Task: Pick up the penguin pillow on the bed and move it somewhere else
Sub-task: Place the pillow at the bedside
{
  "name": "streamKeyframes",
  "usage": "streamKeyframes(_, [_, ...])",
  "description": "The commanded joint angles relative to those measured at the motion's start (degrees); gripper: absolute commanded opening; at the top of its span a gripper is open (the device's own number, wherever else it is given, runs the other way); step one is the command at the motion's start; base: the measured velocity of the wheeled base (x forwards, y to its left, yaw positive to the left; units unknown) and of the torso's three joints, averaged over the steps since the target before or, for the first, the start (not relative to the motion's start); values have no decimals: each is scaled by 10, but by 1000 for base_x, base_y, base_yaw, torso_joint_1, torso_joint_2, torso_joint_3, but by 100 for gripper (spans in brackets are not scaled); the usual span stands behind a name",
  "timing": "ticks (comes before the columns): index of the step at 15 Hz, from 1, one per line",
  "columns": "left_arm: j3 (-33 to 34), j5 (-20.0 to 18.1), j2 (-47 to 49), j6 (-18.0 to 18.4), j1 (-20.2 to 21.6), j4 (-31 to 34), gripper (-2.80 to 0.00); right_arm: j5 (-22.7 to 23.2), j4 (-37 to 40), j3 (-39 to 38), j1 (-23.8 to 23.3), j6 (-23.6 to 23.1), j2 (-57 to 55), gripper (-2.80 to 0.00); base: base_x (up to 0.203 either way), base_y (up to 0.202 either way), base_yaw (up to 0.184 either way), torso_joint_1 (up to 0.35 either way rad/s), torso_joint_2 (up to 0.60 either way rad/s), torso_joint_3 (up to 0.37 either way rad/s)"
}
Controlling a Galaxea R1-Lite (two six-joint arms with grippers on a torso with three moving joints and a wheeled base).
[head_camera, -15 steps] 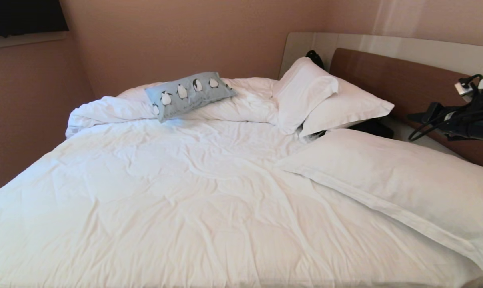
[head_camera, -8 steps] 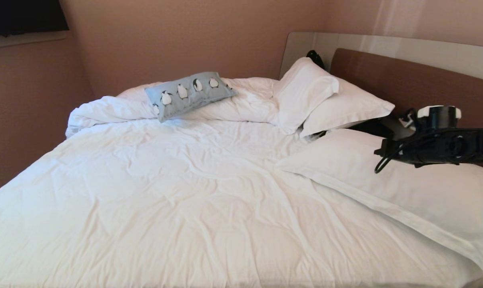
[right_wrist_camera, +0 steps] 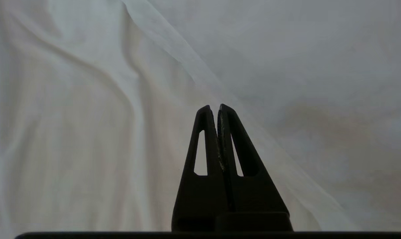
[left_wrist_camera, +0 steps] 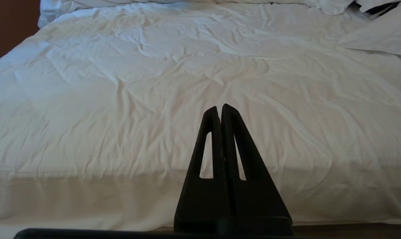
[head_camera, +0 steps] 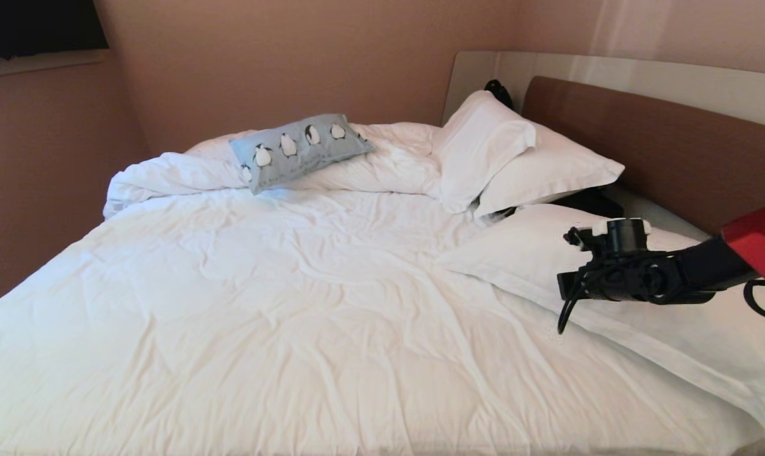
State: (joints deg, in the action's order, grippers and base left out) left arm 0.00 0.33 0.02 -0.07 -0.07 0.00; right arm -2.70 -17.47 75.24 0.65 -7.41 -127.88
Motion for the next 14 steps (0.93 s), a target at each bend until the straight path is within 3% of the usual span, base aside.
streamKeyframes(1, [1,0,0,0,0,0,-280,-62,-155,-13,20,-49,-29,-280,0,0,0,0,0,0])
streamKeyframes(2, [0,0,0,0,0,0,-280,-72,-177,-17,26,-59,-41,-280,0,0,0,0,0,0])
streamKeyframes(3, [0,0,0,0,0,0,-280,-86,-199,-18,31,-68,-52,0,0,0,0,0,0,0])
streamKeyframes(8, [0,0,0,0,0,0,-280,-166,-280,-18,70,-126,-106,0,0,0,0,0,0,0])
streamKeyframes(14, [0,0,0,0,0,0,-280,-193,-501,-12,82,-321,-227,0,0,0,0,0,0,0])
